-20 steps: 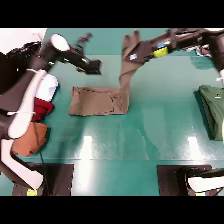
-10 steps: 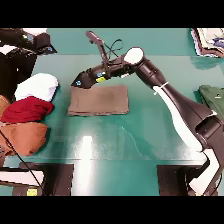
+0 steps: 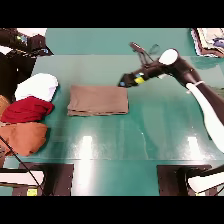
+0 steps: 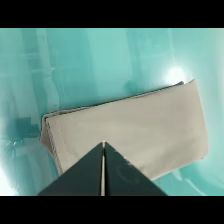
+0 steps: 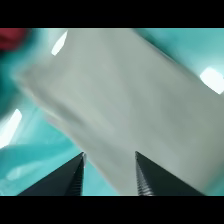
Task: Fold the shirts.
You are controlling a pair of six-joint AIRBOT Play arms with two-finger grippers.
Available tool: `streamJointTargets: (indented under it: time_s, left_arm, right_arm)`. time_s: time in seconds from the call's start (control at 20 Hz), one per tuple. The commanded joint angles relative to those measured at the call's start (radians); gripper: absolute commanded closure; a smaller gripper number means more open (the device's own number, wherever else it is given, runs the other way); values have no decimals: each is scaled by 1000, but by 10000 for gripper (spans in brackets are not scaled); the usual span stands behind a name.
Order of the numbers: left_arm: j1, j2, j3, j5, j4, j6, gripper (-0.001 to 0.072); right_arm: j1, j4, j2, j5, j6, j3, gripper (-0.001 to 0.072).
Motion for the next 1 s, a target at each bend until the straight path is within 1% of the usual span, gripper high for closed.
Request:
streamJointTargets:
  time_s: [0.0, 0.1, 0.25, 0.35, 0.5, 0.55, 0.6, 0.75, 0.8, 0.85, 0.9, 0.95]
  left_arm:
    - [0, 1, 1, 1, -1, 6, 684]
    - [0, 1, 1, 1, -1, 20, 684]
    - [0, 1, 1, 0, -2, 21, 684]
    - [0, 1, 1, 1, -2, 21, 684]
    - [0, 1, 1, 1, -2, 21, 684]
    - [0, 1, 1, 1, -2, 21, 684]
    - [0, 1, 1, 1, -2, 26, 684]
    - [0, 1, 1, 0, -3, 29, 684]
    - [0, 1, 1, 0, -3, 29, 684]
    - [0, 1, 1, 0, -4, 29, 684]
    - [0, 1, 1, 0, -5, 29, 684]
    - [0, 1, 1, 0, -5, 29, 684]
  right_arm:
    - [-139, -37, 64, 13, 52, -209, 66]
    - [-167, -28, 45, 16, 68, -268, 57]
    - [-164, 117, -24, 7, 67, -301, 60]
    - [-136, 175, -84, 6, 67, -274, 62]
    - [-63, 223, -176, -7, 67, -174, 65]
    - [-39, 250, -204, -14, 67, -140, 83]
    - [-13, 270, -235, -21, 68, -101, 151]
    - [52, 278, -314, -23, 68, 11, 174]
    - [70, 277, -332, -23, 68, 45, 310]
    - [82, 275, -342, -29, 68, 69, 400]
    - [90, 274, -347, -37, 68, 91, 432]
    - [93, 269, -346, -48, 67, 106, 542]
